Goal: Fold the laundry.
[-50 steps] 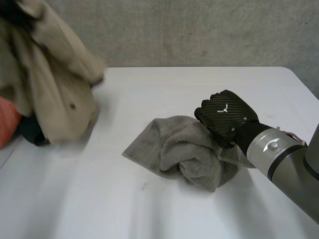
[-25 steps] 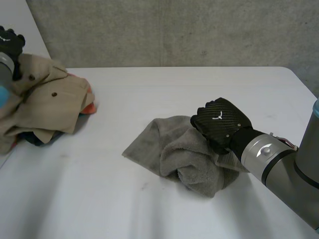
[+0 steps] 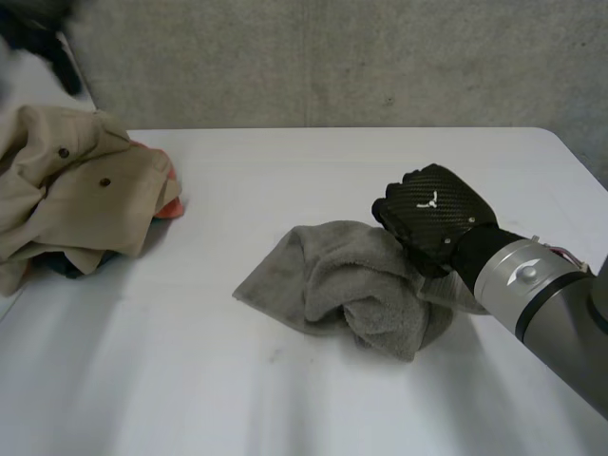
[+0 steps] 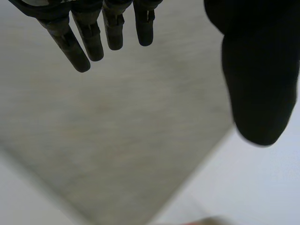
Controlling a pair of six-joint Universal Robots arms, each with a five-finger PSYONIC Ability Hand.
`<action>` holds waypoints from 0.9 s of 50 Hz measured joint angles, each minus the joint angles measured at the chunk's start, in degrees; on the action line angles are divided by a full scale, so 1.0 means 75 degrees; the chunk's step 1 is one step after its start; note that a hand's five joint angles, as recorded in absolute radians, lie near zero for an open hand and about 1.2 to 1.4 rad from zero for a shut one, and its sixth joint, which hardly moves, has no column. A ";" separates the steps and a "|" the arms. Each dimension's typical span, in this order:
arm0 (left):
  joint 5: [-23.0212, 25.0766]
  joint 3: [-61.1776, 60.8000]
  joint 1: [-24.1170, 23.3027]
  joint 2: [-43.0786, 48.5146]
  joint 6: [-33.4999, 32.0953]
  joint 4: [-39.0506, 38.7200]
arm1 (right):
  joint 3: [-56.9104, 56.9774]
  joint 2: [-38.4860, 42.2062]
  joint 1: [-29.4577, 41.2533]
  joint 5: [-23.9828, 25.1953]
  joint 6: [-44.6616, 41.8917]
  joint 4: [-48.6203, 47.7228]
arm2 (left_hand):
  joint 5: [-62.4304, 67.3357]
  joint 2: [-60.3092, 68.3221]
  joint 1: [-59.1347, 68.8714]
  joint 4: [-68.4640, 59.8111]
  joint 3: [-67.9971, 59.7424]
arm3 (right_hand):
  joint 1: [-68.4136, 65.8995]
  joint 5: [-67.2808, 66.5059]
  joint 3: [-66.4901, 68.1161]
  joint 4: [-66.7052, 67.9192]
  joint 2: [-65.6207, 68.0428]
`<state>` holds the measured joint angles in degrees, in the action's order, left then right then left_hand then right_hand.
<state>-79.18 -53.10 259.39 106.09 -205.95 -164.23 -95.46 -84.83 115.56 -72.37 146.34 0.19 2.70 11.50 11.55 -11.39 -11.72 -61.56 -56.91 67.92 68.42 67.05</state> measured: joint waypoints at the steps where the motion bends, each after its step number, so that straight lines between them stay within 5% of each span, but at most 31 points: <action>1: 0.0200 -0.0224 -0.0216 0.0047 0.0078 0.0015 | 0.0001 -0.0067 -0.0004 0.0017 0.0001 0.0014 | 0.0000 -0.0001 0.0000 0.0000 0.0000 | 0.0000 0.0000 0.0000 0.0000 0.0000; 6: 0.0904 -0.1014 -0.1389 0.1098 0.0205 -0.0051 | -0.0003 -0.0466 -0.0018 0.0196 0.0013 0.0068 | 0.0000 -0.0006 0.0000 0.0000 0.0000 | 0.0000 0.0000 0.0000 0.0000 0.0000; 15: 0.0901 -0.0569 -0.2822 0.3407 0.0625 -0.0050 | -0.0014 -0.0850 0.0010 0.0703 0.0034 0.0134 | 0.0048 0.0068 0.0094 -0.0078 -0.0071 | 0.0000 0.0000 0.0000 0.0002 0.0000; 19: 0.0911 -0.0148 -0.3253 0.3890 0.1251 0.0102 | 0.0065 -0.0754 -0.0075 0.0799 0.0042 0.0132 | 0.2113 0.2387 0.2537 -0.2285 -0.2358 | 0.0000 0.0000 0.0000 0.0002 0.0001; 20: 0.0923 -0.0051 -0.3330 0.3955 0.1403 0.0161 | 0.0105 -0.0691 -0.0125 0.0814 0.0043 0.0138 | 0.3803 0.4085 0.4347 -0.4008 -0.4038 | 0.0000 0.0000 0.0000 0.0002 0.0000; 25: 0.0920 0.0359 -0.3359 0.3985 0.1750 0.0309 | 0.0357 -0.0312 -0.0356 0.0823 0.0043 0.0143 | 0.7099 0.7453 0.7089 -0.7506 -0.7355 | 0.0000 0.0000 0.0000 0.0003 0.0000; 36: -0.0262 0.1495 -0.2518 0.2787 0.2225 -0.0505 | 0.2024 0.0819 -0.0609 -0.0009 -0.0135 -0.0539 | 0.7138 0.7573 0.7090 -0.7605 -0.7473 | 0.0000 0.0000 0.0020 0.0013 0.0000; 45: -0.0937 -0.0157 -0.2315 0.0708 0.2367 -0.2519 | 0.2231 0.1050 -0.0530 -0.0493 -0.0105 -0.3595 | 0.7138 0.7579 0.7094 -0.7605 -0.7484 | 0.0000 -0.0070 0.0020 0.0025 0.0000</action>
<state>-86.20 -54.28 242.03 111.40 -188.20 -183.12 -78.73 -76.96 111.59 -76.07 145.56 -26.77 56.24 68.34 64.75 -68.43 -67.85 -61.56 -57.43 68.07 68.61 67.05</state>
